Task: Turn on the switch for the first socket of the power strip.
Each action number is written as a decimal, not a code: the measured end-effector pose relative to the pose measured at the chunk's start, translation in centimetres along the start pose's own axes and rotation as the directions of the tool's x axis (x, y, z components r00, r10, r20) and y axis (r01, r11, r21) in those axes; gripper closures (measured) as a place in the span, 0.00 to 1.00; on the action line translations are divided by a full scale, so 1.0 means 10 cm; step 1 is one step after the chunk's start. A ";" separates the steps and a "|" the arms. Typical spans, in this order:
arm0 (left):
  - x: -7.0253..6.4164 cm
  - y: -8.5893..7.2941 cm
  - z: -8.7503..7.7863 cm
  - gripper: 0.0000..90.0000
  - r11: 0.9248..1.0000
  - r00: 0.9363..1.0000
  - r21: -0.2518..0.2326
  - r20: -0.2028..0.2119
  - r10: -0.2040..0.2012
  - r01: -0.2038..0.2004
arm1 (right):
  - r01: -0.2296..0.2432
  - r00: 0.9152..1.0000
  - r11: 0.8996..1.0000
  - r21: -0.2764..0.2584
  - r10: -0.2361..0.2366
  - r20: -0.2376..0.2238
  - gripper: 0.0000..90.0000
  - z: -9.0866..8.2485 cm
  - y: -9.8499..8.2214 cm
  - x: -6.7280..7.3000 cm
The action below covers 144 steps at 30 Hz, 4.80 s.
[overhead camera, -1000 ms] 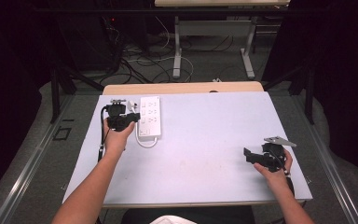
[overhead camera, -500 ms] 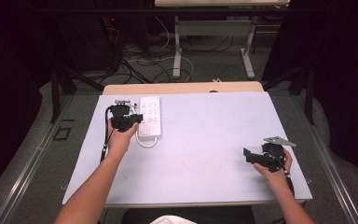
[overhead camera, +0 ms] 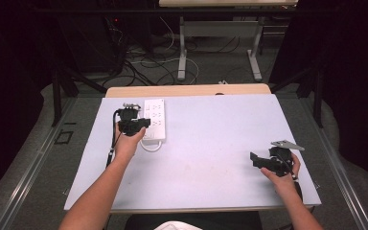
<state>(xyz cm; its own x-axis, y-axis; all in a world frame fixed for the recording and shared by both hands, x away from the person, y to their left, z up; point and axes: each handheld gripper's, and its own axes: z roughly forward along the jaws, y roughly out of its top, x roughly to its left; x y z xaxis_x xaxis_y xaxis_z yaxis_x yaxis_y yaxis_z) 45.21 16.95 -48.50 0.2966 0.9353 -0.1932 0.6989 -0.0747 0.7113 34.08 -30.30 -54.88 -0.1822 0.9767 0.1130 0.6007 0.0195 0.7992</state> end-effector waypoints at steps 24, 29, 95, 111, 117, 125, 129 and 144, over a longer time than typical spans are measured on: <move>-0.15 -0.03 0.17 0.82 0.999 0.999 0.033 0.027 0.029 -0.029 | 0.003 1.000 1.000 0.009 -0.003 -0.003 0.09 0.01 -0.01 0.00; -0.17 -0.03 0.18 0.83 0.999 0.999 0.033 0.028 0.033 -0.034 | 0.003 1.000 1.000 0.015 -0.003 -0.008 0.10 0.02 -0.01 0.00; 0.18 0.03 0.44 1.00 0.995 0.993 0.080 -0.108 -0.055 0.064 | 0.005 1.000 1.000 0.021 -0.005 -0.012 0.12 0.04 -0.01 0.00; 0.18 0.09 0.62 1.00 0.992 0.993 0.122 -0.120 -0.020 0.035 | -0.001 1.000 1.000 0.025 0.001 -0.015 0.12 0.04 -0.01 -0.01; 0.16 0.08 0.62 1.00 0.992 0.992 0.125 -0.125 -0.007 0.023 | -0.008 1.000 1.000 0.028 0.009 -0.016 0.12 0.04 -0.01 0.00; 0.15 0.07 0.61 1.00 0.991 0.992 0.130 -0.128 0.005 0.011 | 0.000 1.000 1.000 0.027 0.000 -0.017 0.12 0.04 -0.02 0.00; 0.13 0.05 0.61 1.00 0.990 0.990 0.141 -0.138 0.018 0.002 | -0.001 1.000 1.000 0.027 0.001 -0.016 0.12 0.04 -0.02 0.00; 0.14 -0.01 0.46 1.00 0.996 0.995 0.092 -0.099 -0.003 0.013 | 0.000 1.000 1.000 0.021 0.000 -0.013 0.12 0.03 -0.01 -0.01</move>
<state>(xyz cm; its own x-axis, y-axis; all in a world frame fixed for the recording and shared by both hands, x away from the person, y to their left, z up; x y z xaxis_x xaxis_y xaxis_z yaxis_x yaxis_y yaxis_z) 48.54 16.68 -51.93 0.2283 0.9651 -0.1279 0.7593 -0.0943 0.6438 34.26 -30.31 -55.13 -0.1920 0.9739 0.1210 0.6168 0.0238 0.7868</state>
